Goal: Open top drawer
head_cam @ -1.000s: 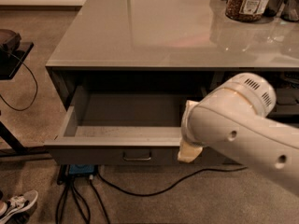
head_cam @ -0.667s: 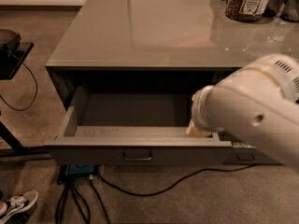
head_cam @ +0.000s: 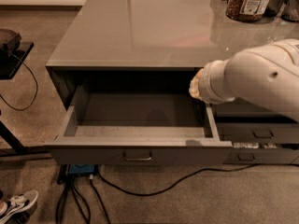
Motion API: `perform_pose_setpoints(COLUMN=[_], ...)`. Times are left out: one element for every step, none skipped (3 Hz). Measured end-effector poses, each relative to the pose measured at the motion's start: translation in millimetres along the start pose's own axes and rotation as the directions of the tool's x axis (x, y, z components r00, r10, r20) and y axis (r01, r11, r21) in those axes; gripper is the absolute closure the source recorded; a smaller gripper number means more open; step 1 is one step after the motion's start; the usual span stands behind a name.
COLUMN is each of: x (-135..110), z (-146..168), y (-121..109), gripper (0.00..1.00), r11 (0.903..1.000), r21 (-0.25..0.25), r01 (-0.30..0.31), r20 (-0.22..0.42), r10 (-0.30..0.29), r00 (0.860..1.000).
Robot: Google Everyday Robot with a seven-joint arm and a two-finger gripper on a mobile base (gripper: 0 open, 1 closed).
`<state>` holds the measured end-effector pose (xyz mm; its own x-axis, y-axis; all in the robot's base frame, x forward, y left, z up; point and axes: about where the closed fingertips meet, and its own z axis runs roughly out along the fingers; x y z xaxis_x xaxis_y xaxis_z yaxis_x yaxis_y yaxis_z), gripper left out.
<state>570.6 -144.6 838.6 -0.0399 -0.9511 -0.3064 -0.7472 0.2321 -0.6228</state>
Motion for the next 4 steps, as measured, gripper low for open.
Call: perform_pose_setpoints(x=[10.1,22.5,28.6,35.6], z=[42.8,94.8,133.3,163.6], y=[-15.9,-10.0,18.6,53.9], gripper=[1.00,1.00,1.00,1.00], r11=[0.9996,0.9947,0.9809,0.9578], r21=[-0.028,-0.102,-0.193,-0.284], r01=[0.001,0.009,0.027,0.043], r20=[0.033,0.052,0.049,0.028], r10=[-0.001,-0.003,-0.018,-0.036], r00=[0.999,0.999,0.999,0.999])
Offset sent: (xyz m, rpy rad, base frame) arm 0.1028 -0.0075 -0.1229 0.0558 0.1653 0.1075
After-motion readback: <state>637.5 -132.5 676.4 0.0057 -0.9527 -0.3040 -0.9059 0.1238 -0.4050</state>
